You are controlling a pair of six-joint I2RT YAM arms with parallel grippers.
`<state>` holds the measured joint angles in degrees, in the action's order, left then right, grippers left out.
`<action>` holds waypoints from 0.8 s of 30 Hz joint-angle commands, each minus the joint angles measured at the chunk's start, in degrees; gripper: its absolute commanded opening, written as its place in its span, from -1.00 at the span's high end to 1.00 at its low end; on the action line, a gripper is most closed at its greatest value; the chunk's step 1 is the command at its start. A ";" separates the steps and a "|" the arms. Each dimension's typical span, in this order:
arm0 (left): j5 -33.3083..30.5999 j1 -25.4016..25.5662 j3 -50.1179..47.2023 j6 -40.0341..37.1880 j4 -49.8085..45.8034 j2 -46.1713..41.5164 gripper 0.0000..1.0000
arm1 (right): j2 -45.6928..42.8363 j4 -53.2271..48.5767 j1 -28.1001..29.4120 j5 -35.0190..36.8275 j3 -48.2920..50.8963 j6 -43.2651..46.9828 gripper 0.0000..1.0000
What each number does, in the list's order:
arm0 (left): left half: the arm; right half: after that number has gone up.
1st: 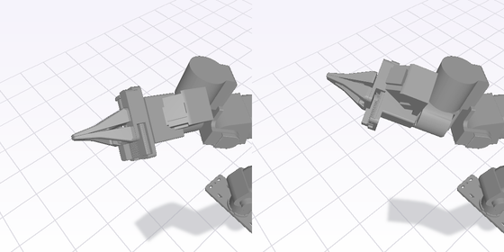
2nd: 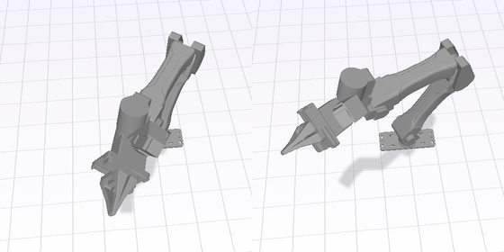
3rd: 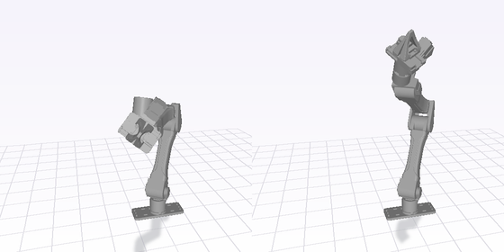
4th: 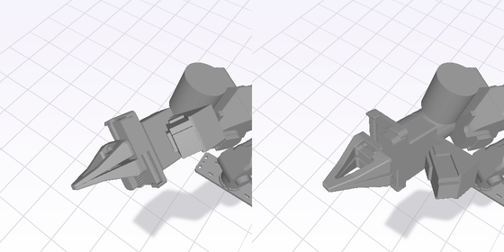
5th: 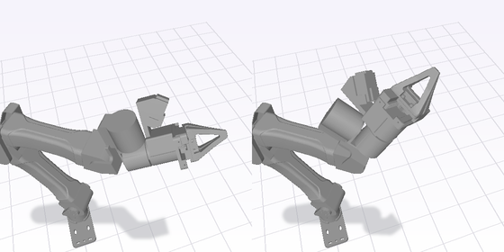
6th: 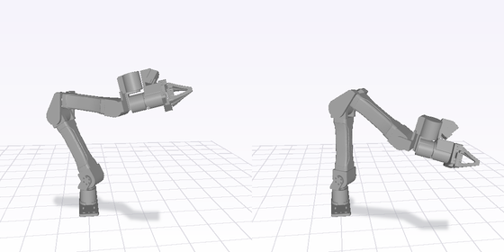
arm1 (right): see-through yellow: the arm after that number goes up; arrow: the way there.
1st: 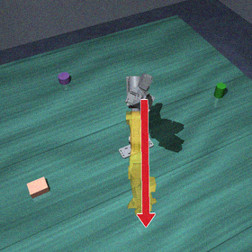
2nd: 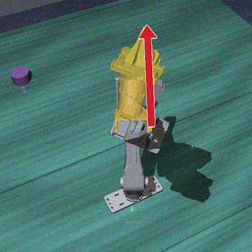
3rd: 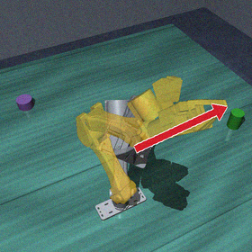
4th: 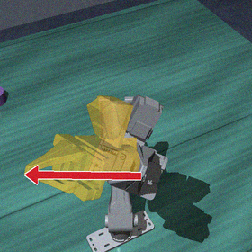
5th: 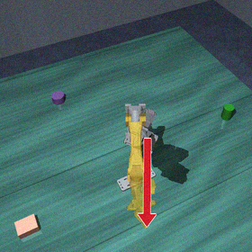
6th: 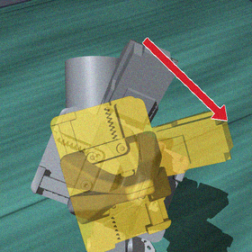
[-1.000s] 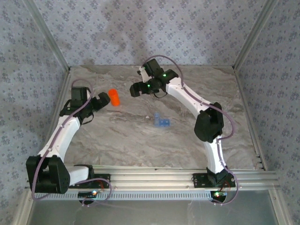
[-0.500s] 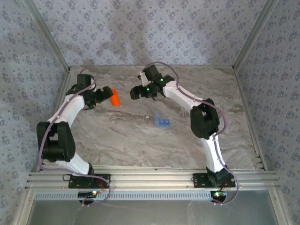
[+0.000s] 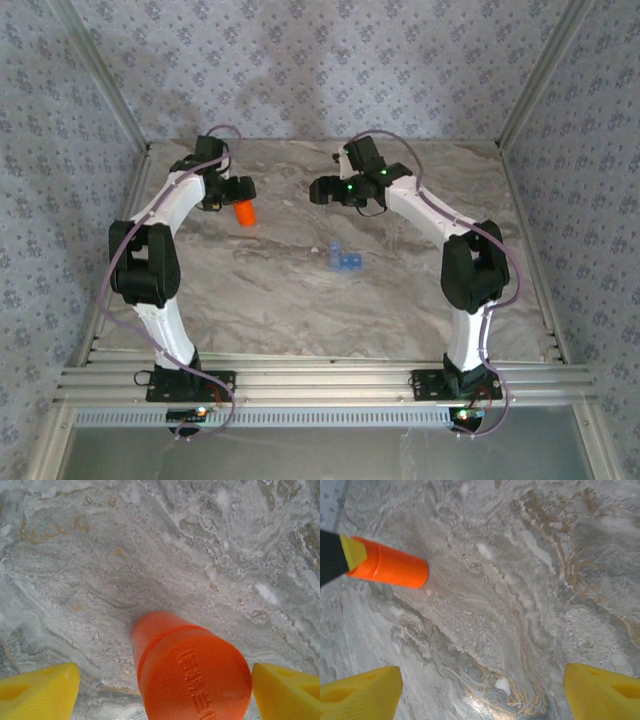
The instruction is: Sort the pills into containers
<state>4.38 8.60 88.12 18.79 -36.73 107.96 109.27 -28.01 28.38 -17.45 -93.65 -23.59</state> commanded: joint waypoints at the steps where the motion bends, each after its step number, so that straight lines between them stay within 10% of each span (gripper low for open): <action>1: -1.00 0.57 1.74 -2.46 -2.50 0.85 -0.76 | -1.23 -0.76 -0.43 3.24 0.83 -1.63 -0.77; 12: -1.02 1.92 4.08 -4.37 -3.96 4.86 -0.64 | -2.54 -9.38 -2.98 14.06 1.74 -1.96 -1.00; 24: 0.08 2.34 4.15 -5.24 -3.25 6.08 -0.16 | -9.90 -1.90 -13.37 5.80 13.16 -10.50 -1.00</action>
<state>3.62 10.63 90.45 14.59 -39.22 113.47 101.86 -32.42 17.65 -8.21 -83.15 -29.36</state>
